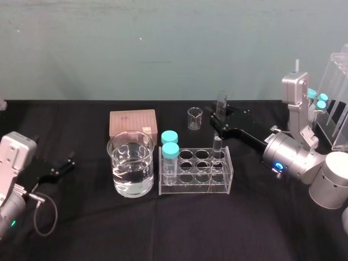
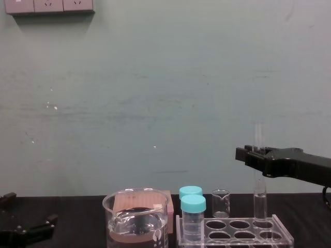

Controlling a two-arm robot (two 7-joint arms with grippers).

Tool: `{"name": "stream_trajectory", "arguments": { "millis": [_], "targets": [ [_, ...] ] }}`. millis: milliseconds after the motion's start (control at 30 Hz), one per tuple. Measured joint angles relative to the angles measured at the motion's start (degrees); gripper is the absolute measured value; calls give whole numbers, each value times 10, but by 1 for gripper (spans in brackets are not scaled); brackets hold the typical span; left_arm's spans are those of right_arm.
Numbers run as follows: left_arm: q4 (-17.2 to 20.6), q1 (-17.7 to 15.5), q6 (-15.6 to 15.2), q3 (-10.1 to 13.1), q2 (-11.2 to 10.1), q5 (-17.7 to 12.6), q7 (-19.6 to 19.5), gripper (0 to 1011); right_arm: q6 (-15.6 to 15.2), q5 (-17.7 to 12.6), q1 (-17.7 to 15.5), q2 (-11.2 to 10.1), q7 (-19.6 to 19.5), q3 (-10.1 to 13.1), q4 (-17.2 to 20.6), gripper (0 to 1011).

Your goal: Hold the test tube with one hand and immerse one end into the beaker, then return it to the test tube rack.

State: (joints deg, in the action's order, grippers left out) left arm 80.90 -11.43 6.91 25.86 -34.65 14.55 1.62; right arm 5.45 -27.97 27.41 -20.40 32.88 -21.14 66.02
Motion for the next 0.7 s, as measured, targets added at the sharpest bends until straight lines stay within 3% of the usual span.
{"name": "stream_trajectory", "arguments": {
  "millis": [700],
  "targets": [
    [0,0,0,0,0,0,0,1000,-1,-2,-5,-6,8,-4,-4,242]
  ]
}}
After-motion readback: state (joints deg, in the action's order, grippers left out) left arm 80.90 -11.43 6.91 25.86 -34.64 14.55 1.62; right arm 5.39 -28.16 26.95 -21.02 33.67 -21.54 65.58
